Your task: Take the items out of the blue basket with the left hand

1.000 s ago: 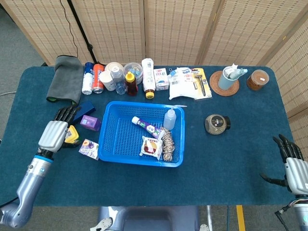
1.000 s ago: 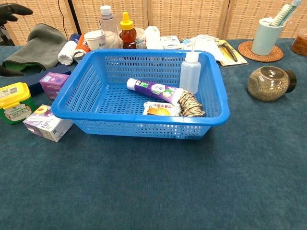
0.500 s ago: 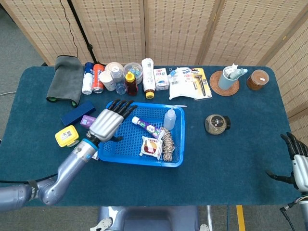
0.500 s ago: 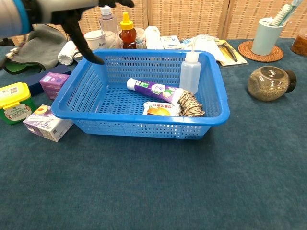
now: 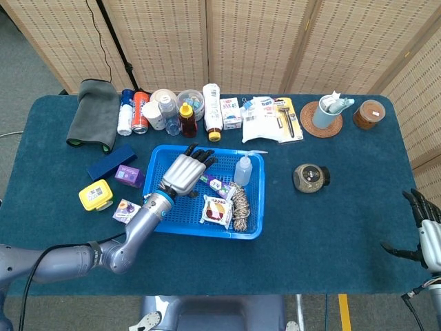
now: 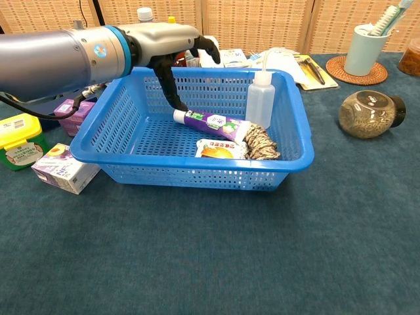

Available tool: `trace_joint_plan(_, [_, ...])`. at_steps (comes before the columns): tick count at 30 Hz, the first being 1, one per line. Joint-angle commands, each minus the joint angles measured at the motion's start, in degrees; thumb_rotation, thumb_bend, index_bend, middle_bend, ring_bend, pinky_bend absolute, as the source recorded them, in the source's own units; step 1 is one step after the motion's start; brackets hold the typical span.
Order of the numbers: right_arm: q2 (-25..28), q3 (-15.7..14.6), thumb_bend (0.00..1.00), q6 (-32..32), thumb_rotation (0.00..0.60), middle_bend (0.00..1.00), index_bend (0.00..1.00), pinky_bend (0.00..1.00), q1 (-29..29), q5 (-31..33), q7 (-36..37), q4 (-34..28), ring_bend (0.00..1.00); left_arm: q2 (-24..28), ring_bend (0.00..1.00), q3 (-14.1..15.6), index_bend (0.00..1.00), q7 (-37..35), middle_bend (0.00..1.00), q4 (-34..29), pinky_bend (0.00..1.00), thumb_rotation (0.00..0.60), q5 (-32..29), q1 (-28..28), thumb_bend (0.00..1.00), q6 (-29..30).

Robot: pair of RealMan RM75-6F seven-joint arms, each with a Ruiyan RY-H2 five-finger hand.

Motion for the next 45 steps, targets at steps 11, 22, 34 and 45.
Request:
trace_joint_plan(11, [-0.1,0.2,0.0,-0.5,0.6,0.0,0.0,0.0,0.2,0.7,-0.2,0.2,0.0,-8.8,0.23,1.0,0.36,0.7,0.22,10.7,0.01,0.6,-2.5,-4.0,0.2,-1.2])
trace_joint_plan(22, [-0.1,0.4,0.0,-0.8,0.6,0.0,0.0,0.0,0.2,1.2,0.1,0.5,0.0,-12.9,0.27,1.1,0.39,-0.8,0.22,14.5,0.29,0.6,-0.9,-3.2,0.2,1.8])
trace_joint_plan(34, [-0.1,0.5,0.0,-1.0,0.6,0.0,0.0,0.0,0.2,1.4,0.3,0.6,0.0,-14.1,0.27,-0.5,0.4,-2.4,0.22,15.2,0.22,0.6,3.0,-2.4,0.2,6.4])
trace_joint_plan(45, [-0.2,0.4,0.0,-1.3,0.6,0.0,0.0,0.0,0.3,1.3,0.1,0.6,0.0,-14.2,0.28,-0.3,0.4,-0.9,0.22,14.8,0.22,0.6,3.4,-2.2,0.2,5.4])
